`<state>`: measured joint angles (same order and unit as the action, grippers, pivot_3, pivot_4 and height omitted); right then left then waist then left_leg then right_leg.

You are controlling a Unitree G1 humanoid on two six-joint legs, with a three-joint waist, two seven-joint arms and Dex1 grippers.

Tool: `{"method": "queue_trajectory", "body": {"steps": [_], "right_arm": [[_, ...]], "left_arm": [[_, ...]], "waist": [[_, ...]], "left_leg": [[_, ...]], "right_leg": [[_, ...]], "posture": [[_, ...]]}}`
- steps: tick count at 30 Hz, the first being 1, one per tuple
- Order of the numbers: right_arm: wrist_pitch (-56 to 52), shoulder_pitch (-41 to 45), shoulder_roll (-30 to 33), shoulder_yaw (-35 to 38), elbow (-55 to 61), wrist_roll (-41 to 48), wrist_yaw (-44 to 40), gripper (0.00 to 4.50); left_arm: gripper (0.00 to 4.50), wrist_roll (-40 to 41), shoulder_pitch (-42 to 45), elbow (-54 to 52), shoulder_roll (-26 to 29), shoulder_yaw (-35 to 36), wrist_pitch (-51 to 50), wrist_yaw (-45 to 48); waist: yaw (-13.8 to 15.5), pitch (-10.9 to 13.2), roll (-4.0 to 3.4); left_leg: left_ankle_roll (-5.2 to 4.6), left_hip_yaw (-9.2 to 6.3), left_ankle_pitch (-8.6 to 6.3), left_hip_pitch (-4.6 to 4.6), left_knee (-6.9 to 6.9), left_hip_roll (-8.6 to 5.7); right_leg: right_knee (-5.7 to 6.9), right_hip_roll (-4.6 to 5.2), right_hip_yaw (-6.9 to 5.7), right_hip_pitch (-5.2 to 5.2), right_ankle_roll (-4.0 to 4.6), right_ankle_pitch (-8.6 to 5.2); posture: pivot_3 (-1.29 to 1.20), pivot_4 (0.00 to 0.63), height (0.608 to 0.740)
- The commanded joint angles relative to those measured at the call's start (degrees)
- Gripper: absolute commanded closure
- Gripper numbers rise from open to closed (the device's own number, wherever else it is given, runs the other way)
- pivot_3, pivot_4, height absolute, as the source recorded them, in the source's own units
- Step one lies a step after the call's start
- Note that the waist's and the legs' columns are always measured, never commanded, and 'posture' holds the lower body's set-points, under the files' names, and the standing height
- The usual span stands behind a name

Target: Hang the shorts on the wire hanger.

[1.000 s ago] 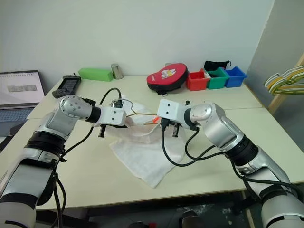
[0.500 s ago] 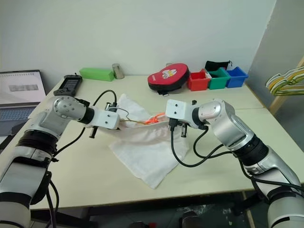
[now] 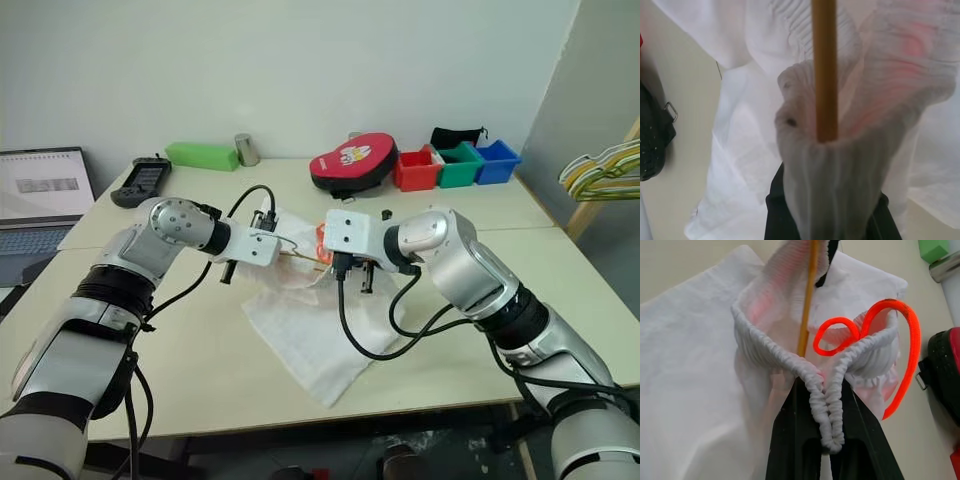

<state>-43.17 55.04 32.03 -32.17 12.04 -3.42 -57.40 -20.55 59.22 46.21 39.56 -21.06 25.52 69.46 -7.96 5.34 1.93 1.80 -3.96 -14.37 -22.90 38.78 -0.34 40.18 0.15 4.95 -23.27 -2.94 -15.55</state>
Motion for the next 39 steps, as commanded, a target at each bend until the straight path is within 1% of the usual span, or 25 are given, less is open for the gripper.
{"method": "queue_trajectory", "body": {"steps": [1, 2, 3, 4, 8, 11, 13, 16, 19, 20, 25, 30, 35, 38, 39], "right_arm": [[0.02, 0.38, 0.41, 0.88, 2.15, -0.56, -0.24, 4.49], [0.13, 0.42, 0.43, 0.91, 1.92, -0.77, -0.09, 4.49], [0.16, 0.54, 0.56, 0.98, 1.72, -0.82, -0.17, 3.9], [0.15, 0.68, 0.81, 1.16, 1.55, -0.79, -0.33, 3.72], [-0.42, 0.87, 1.8, 1.42, 1.91, -0.44, -1.07, 2.63], [-0.87, 0.18, 3.1, 0.94, 2.59, -0.62, -1.63, 2.02], [-1.32, -0.44, 4.13, 0.56, 3.01, -0.73, -2.29, 1.49], [-0.55, -2.04, 5.67, -0.94, 1.6, -2.28, -2.16, 0.78], [0.34, -3.17, 5.34, -1.86, -1.55, -3.54, -1.32, 0.1], [0.38, -3.3, 4.78, -2.02, -2.96, -3.89, -1.0, 0.04], [2.32, -2.98, 1.67, -2.38, -10.09, -5.32, 0.82, 0.04], [6.57, -1.57, -2.67, -2.76, -19.25, -7.32, 2.98, 0.04], [11.06, -1.08, -4.38, -2.77, -24.2, -9.32, 3.1, 0.04], [12.89, -0.93, -4.88, -2.44, -25.49, -10.21, 3.03, 0.47], [13.26, -0.88, -4.98, -2.3, -25.68, -10.37, 2.85, 0.69]], "left_arm": [[4.5, -0.01, 2.43, 0.43, -0.74, 0.21, 0.59, -1.5], [4.5, 0.0, 2.42, 0.44, -0.85, 0.17, 0.71, -1.54], [4.5, 0.04, 2.4, 0.48, -0.93, 0.19, 0.8, -1.51], [4.5, 0.03, 2.42, 0.6, -1.03, 0.2, 0.9, -1.55], [4.5, -0.1, 2.56, 1.07, -1.22, 0.23, 1.24, -1.89], [4.5, 0.14, 2.6, 1.15, -1.52, 0.32, 1.23, -2.2], [4.5, 0.36, 2.63, 1.05, -1.78, 0.44, 1.05, -2.26], [4.5, 0.64, 2.62, 0.82, -2.12, 0.68, 0.79, -2.3], [4.5, 1.02, 2.64, 0.42, -2.35, 0.93, 0.5, -2.11], [4.5, 1.31, 2.64, 0.11, -2.37, 1.11, 0.33, -1.88], [4.5, 2.33, 2.45, -1.18, -2.2, 1.53, -0.42, -1.05], [4.5, 3.18, 1.71, -3.1, -1.55, 1.7, -1.16, -0.1], [4.5, 3.56, 0.92, -4.81, -1.07, 1.72, -2.16, 0.4], [4.5, 3.5, 0.69, -5.26, -0.8, 1.63, -2.5, 0.41], [4.5, 3.38, 0.67, -5.27, -0.68, 1.56, -2.49, 0.35]], "waist": [[-0.02, -0.01, -0.01], [-0.01, -0.01, 0.0], [-0.03, -0.01, 0.0], [-0.04, -0.01, 0.0], [-0.05, -0.01, 0.0], [-0.04, -0.01, 0.0], [-0.04, -0.01, 0.0], [-0.05, -0.01, 0.0], [-0.05, -0.01, 0.0], [-0.06, -0.01, 0.0], [-0.28, 0.0, -0.01], [-0.12, -0.01, 0.0], [-0.04, -0.01, 0.0], [0.0, 0.0, 0.0], [-0.01, 0.0, 0.0]], "left_leg": [[0.0, 0.0, 0.0, 0.01, 0.0, 0.0], [0.0, 0.01, 0.0, 0.0, 0.0, 0.0], [0.0, 0.01, 0.0, 0.0, 0.0, 0.0], [0.0, 0.02, 0.0, 0.0, 0.0, 0.0], [0.0, 0.01, 0.0, 0.0, 0.0, 0.0], [0.0, 0.01, 0.0, 0.0, 0.0, 0.0], [0.0, 0.01, 0.0, 0.0, 0.0, -0.01], [0.0, 0.02, 0.0, 0.0, 0.0, -0.01], [0.0, 0.03, 0.0, 0.0, 0.0, -0.01], [0.0, 0.04, 0.0, 0.0, 0.0, -0.02], [0.0, 0.08, 0.0, 0.02, 0.0, -0.02], [0.0, 0.04, 0.0, 0.01, 0.0, -0.02], [0.0, 0.04, 0.0, 0.02, 0.0, -0.03], [0.0, 0.01, 0.0, 0.01, 0.0, -0.02], [0.0, 0.0, 0.0, 0.01, 0.0, -0.02]], "right_leg": [[0.0, 0.0, 0.0, 0.0, 0.0, 0.0], [0.0, 0.0, 0.0, 0.0, 0.0, 0.0], [0.0, 0.0, 0.01, 0.0, 0.0, 0.0], [0.0, 0.0, 0.01, 0.0, 0.0, 0.0], [0.0, 0.01, 0.01, 0.0, 0.02, 0.02], [0.0, 0.01, 0.01, 0.0, 0.02, 0.02], [0.0, 0.02, 0.01, 0.0, 0.02, 0.01], [-0.02, 0.02, 0.01, 0.01, 0.0, 0.0], [-0.03, 0.02, 0.01, 0.01, 0.0, 0.0], [-0.03, 0.02, 0.02, 0.01, 0.0, 0.0], [-0.02, -0.01, 0.05, 0.01, 0.01, 0.01], [-0.02, 0.0, 0.04, 0.01, 0.07, 0.05], [-0.02, 0.01, 0.04, 0.01, 0.07, 0.06], [-0.02, 0.01, 0.01, 0.01, 0.07, 0.06], [-0.01, 0.01, 0.01, 0.01, 0.07, 0.06]], "posture": [[-0.08, 0.005, 0.74], [-0.08, 0.005, 0.74], [-0.08, 0.005, 0.74], [-0.08, 0.001, 0.74], [-0.08, 0.001, 0.74], [-0.09, 0.004, 0.74], [-0.09, 0.004, 0.74], [-0.09, 0.004, 0.74], [-0.09, 0.004, 0.74], [-0.08, 0.013, 0.74], [-0.07, 0.015, 0.74], [-0.05, 0.015, 0.74], [-0.04, 0.017, 0.74], [-0.04, 0.018, 0.74], [-0.04, 0.018, 0.74]]}}
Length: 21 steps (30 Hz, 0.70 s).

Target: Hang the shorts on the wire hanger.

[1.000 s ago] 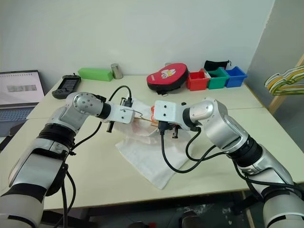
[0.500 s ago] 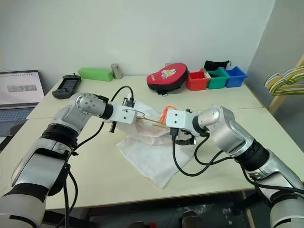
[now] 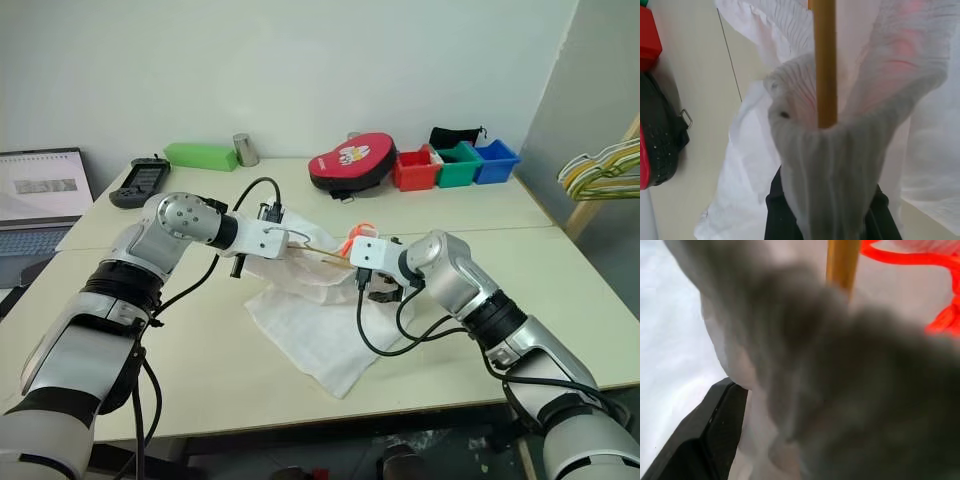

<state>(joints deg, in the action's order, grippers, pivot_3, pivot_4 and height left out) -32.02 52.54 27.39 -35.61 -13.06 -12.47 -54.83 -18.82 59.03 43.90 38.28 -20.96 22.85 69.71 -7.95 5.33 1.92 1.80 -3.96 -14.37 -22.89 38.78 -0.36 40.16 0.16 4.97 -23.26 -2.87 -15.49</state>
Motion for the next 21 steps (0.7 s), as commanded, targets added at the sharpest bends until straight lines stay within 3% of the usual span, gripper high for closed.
{"method": "queue_trajectory", "body": {"steps": [1, 6, 9, 16, 21], "right_arm": [[2.39, 1.64, -0.38, 1.26, -0.64, -1.44, 0.04, 0.96], [3.59, 1.28, -0.12, 1.61, -1.18, -2.27, -0.41, 2.14], [4.38, 0.79, -0.02, 1.84, -1.97, -2.97, -0.17, 2.57], [5.67, 0.51, 0.01, 2.33, -2.93, -3.82, -0.09, 4.34], [6.11, 0.15, -0.08, 2.66, -2.96, -4.16, -0.18, 4.46]], "left_arm": [[4.5, 1.6, 0.8, -3.05, 0.73, 1.42, 0.12, 0.08], [4.5, 1.5, 1.32, -2.83, 0.52, 1.34, -0.06, -0.29], [4.5, 1.47, 1.71, -2.6, 0.32, 1.34, 0.04, -0.5], [4.5, 1.46, 1.62, -2.68, 0.61, 1.36, 0.3, -0.42], [4.5, 1.34, 1.64, -2.58, 0.72, 1.35, 0.52, -0.55]], "waist": [[-0.01, 0.0, 0.0], [-0.01, 0.0, 0.0], [-0.01, 0.0, 0.0], [-0.03, 0.0, 0.0], [-0.02, 0.0, 0.0]], "left_leg": [[0.0, 0.0, 0.0, 0.0, 0.0, 0.0], [0.0, 0.0, 0.0, 0.0, 0.0, 0.0], [0.0, 0.0, 0.0, 0.01, 0.0, 0.0], [0.0, 0.0, 0.0, 0.01, 0.0, 0.0], [0.0, 0.0, 0.0, 0.01, 0.0, -0.01]], "right_leg": [[0.0, 0.0, 0.0, 0.0, 0.0, 0.0], [0.01, 0.0, 0.0, 0.0, 0.0, 0.0], [0.01, 0.0, 0.0, 0.0, 0.0, 0.0], [0.01, 0.0, 0.0, 0.0, 0.01, 0.01], [0.01, 0.0, 0.01, 0.02, 0.01, 0.01]], "posture": [[-0.04, 0.018, 0.74], [-0.04, 0.016, 0.74], [-0.04, 0.016, 0.74], [-0.04, 0.013, 0.74], [-0.04, 0.011, 0.74]]}}
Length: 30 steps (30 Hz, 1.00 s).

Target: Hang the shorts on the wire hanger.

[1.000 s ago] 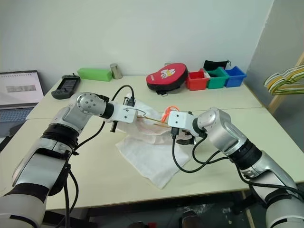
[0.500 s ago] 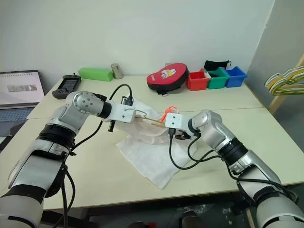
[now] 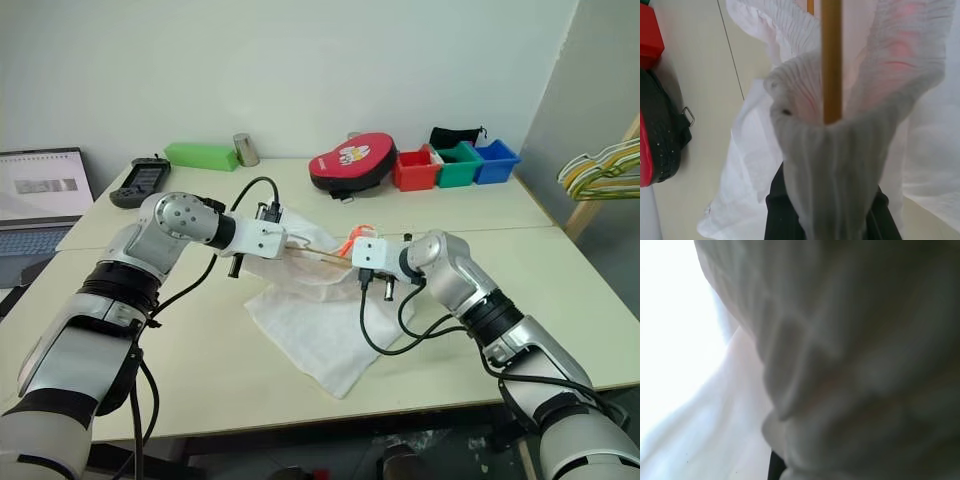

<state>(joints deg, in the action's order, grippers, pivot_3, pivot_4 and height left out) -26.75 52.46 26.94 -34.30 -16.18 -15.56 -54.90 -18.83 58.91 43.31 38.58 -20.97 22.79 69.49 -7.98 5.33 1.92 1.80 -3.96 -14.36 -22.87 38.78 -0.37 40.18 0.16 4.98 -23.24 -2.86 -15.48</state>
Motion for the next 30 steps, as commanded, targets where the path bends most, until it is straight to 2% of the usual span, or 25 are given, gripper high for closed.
{"method": "queue_trajectory", "body": {"steps": [1, 6, 8, 11, 13, 20, 26, 30], "right_arm": [[0.82, 0.13, 0.36, 1.39, 0.26, -1.09, -0.13, 4.46], [0.08, -0.46, 0.51, 1.67, 1.41, -1.1, -0.22, 4.46], [-2.06, -1.23, 0.18, 2.99, 3.13, -0.2, 0.03, 4.5], [-4.63, -2.68, 0.22, 4.61, 5.24, 0.27, 0.57, 4.5], [-6.39, -3.75, 0.53, 5.46, 6.92, 0.6, 0.51, 4.5], [-9.5, -4.95, 1.06, 6.65, 10.8, 0.99, 0.62, 4.5], [-11.35, -5.54, 1.63, 7.26, 13.63, 1.59, 0.48, 4.5], [-12.78, -7.66, 1.91, 8.24, 15.15, 1.96, 1.3, 4.5]], "left_arm": [[4.5, 1.35, 1.71, -2.03, 0.47, 1.37, 0.63, -0.33], [4.5, 2.21, 1.26, -2.33, 0.71, 1.82, 1.26, 0.06], [3.93, 4.17, 0.75, -2.49, 0.9, 3.06, 0.62, 0.86], [3.47, 8.77, -0.51, -4.47, 1.09, 5.48, -2.54, 3.11], [2.98, 10.84, -1.6, -6.41, 1.72, 6.45, -3.82, 4.8], [1.29, 14.66, -3.08, -8.24, 4.15, 8.34, -4.31, 7.09], [0.13, 16.31, -3.59, -7.72, 6.4, 9.78, -3.51, 8.0], [0.05, 19.66, -2.38, -6.95, 6.23, 12.89, -6.02, 7.58]], "waist": [[0.0, 0.0, 0.0], [0.01, 0.0, 0.0], [0.02, 0.0, 0.0], [0.02, 0.0, 0.0], [-0.01, -0.01, -0.01], [0.02, -0.01, -0.01], [-0.01, -0.01, -0.01], [0.04, -0.02, 0.0]], "left_leg": [[0.0, -0.01, 0.0, 0.0, 0.0, 0.0], [0.0, -0.01, 0.0, 0.0, 0.0, 0.0], [0.0, -0.01, 0.0, 0.0, 0.0, 0.0], [0.0, -0.02, 0.0, -0.01, 0.0, 0.01], [0.0, -0.02, 0.0, -0.01, 0.0, 0.01], [0.01, -0.03, 0.01, 0.01, 0.05, 0.0], [0.01, -0.02, 0.0, 0.02, 0.05, 0.01], [0.01, -0.03, 0.0, 0.01, 0.05, 0.01]], "right_leg": [[0.0, 0.0, -0.01, 0.0, 0.0, 0.0], [0.0, 0.0, -0.01, 0.0, 0.0, 0.0], [0.0, 0.0, -0.01, 0.0, 0.0, 0.0], [0.0, 0.01, -0.02, 0.0, 0.0, 0.0], [0.0, 0.01, -0.01, 0.0, 0.0, 0.0], [0.09, 0.01, -0.02, 0.0, 0.0, 0.0], [0.09, 0.0, -0.02, 0.01, 0.0, 0.0], [0.08, 0.01, -0.03, 0.01, 0.0, 0.0]], "posture": [[-0.04, 0.011, 0.74], [-0.04, 0.007, 0.74], [-0.04, 0.002, 0.74], [-0.04, 0.002, 0.74], [-0.04, 0.002, 0.74], [-0.04, 0.002, 0.74], [-0.05, 0.005, 0.74], [-0.06, 0.008, 0.74]]}}
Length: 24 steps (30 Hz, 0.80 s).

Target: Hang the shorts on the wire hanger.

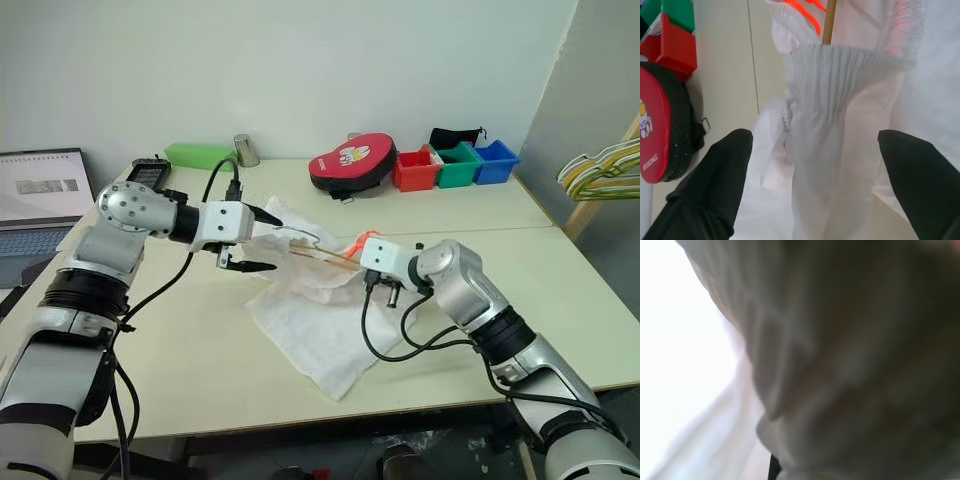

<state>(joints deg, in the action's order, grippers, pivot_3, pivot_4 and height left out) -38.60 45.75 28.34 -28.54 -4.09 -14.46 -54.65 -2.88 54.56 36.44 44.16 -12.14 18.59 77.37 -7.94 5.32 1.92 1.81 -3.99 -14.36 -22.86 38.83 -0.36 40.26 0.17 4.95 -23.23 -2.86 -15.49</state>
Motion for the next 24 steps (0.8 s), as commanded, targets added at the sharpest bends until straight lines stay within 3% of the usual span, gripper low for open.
{"method": "queue_trajectory", "body": {"steps": [1, 7, 11, 17, 21, 24], "right_arm": [[-1.58, -1.76, 0.47, 2.81, 3.54, 0.91, 1.35, 4.5], [-5.65, -6.42, 1.55, 5.45, 7.51, 1.72, 2.79, 4.5], [-18.23, -12.76, 0.5, 12.2, 18.65, 3.0, 6.8, 4.5], [-40.63, -19.75, -4.74, 23.96, 37.95, 6.85, 11.7, 4.5], [-50.13, -22.7, -6.93, 27.38, 45.82, 8.22, 15.37, 4.5], [-53.84, -28.72, -8.35, 31.44, 52.79, 8.39, 18.22, 4.5]], "left_arm": [[0.05, 4.55, 2.17, -0.17, 0.79, 4.75, -2.79, -0.1], [0.05, 8.4, 2.72, -3.84, 2.69, 7.33, -11.39, 2.71], [0.05, 15.04, 3.15, -5.25, 3.06, 11.51, -24.83, 3.66], [0.05, 20.62, -1.13, -14.28, -3.2, 12.84, -35.78, -0.51], [0.05, 21.43, -2.69, -17.93, -6.89, 11.57, -37.65, -1.24], [0.05, 22.97, -4.82, -22.65, -12.12, 9.06, -38.95, -1.74]], "waist": [[-0.01, -0.01, 0.01], [-0.27, -0.01, 0.01], [-0.59, -0.02, 0.0], [-3.36, -0.25, -0.09], [-6.8, -0.36, -0.1], [-9.41, -1.07, -0.52]], "left_leg": [[0.0, -0.01, 0.0, 0.0, 0.0, 0.0], [0.0, 0.02, 0.0, 0.0, 0.01, -0.01], [0.0, -0.01, 0.0, -0.02, 0.02, 0.0], [0.04, -0.09, -0.01, -0.08, 0.06, -0.03], [0.09, -0.07, 0.03, -0.07, 0.11, -0.03], [0.1, -0.03, 0.03, -0.06, 0.05, 0.0]], "right_leg": [[0.0, 0.0, -0.01, 0.0, 0.0, 0.0], [0.0, 0.0, 0.01, 0.0, -0.01, -0.01], [0.0, -0.02, -0.01, 0.01, -0.07, -0.04], [-0.07, 0.09, -0.06, 0.05, -0.12, -0.07], [-0.1, 0.09, 0.03, 0.07, -0.35, -0.04], [-0.23, 0.09, 0.09, 0.1, -0.41, -0.03]], "posture": [[-0.07, 0.007, 0.74], [-0.11, 0.01, 0.74], [-0.21, 0.004, 0.74], [-0.34, 0.002, 0.74], [-0.39, 0.007, 0.74], [-0.44, 0.015, 0.74]]}}
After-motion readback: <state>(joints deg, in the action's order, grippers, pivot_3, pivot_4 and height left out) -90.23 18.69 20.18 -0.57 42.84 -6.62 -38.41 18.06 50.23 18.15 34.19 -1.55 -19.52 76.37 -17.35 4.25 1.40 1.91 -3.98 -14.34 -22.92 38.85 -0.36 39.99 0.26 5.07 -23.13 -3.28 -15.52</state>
